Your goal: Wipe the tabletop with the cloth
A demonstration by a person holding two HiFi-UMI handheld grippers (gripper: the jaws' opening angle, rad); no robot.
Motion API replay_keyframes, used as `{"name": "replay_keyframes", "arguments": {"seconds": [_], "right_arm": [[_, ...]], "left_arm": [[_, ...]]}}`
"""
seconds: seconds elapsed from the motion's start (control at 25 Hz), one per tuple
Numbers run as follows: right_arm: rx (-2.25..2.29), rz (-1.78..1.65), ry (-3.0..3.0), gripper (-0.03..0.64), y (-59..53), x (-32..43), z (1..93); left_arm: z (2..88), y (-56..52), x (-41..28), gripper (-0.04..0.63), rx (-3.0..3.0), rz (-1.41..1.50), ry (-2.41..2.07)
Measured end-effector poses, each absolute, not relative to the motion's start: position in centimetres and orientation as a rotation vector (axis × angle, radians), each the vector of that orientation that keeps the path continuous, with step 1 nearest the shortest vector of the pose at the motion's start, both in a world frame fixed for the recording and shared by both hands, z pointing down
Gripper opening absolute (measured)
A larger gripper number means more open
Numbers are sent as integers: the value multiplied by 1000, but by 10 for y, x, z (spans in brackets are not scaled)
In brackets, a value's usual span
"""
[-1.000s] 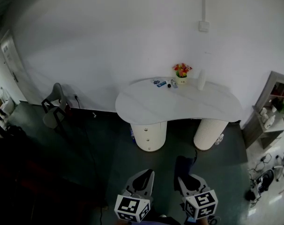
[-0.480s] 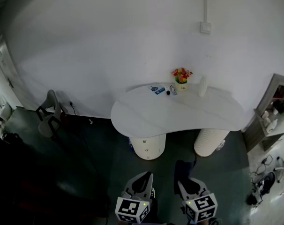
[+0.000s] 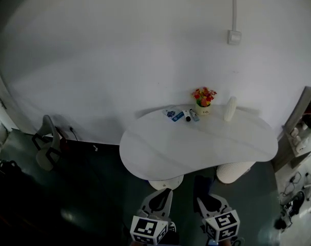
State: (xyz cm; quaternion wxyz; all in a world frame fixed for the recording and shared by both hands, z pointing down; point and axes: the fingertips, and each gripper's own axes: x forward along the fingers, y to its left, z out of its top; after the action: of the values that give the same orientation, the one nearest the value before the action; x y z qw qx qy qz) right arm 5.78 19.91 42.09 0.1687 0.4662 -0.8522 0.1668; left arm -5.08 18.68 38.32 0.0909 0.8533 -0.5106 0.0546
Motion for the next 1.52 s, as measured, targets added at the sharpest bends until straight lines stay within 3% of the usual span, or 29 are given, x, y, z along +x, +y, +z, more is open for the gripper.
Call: {"name": "replay_keyframes", "arguments": {"seconds": [0.72,1.52], "right_arm": [[1218,514,-2396,84,106,13,444],[746,507,-2512,84,-116,-64,485]], "left_arm": [[423,113,-118,20,2347,143,-1600],[439,-48,-171,20,2122,187,-1901]]}}
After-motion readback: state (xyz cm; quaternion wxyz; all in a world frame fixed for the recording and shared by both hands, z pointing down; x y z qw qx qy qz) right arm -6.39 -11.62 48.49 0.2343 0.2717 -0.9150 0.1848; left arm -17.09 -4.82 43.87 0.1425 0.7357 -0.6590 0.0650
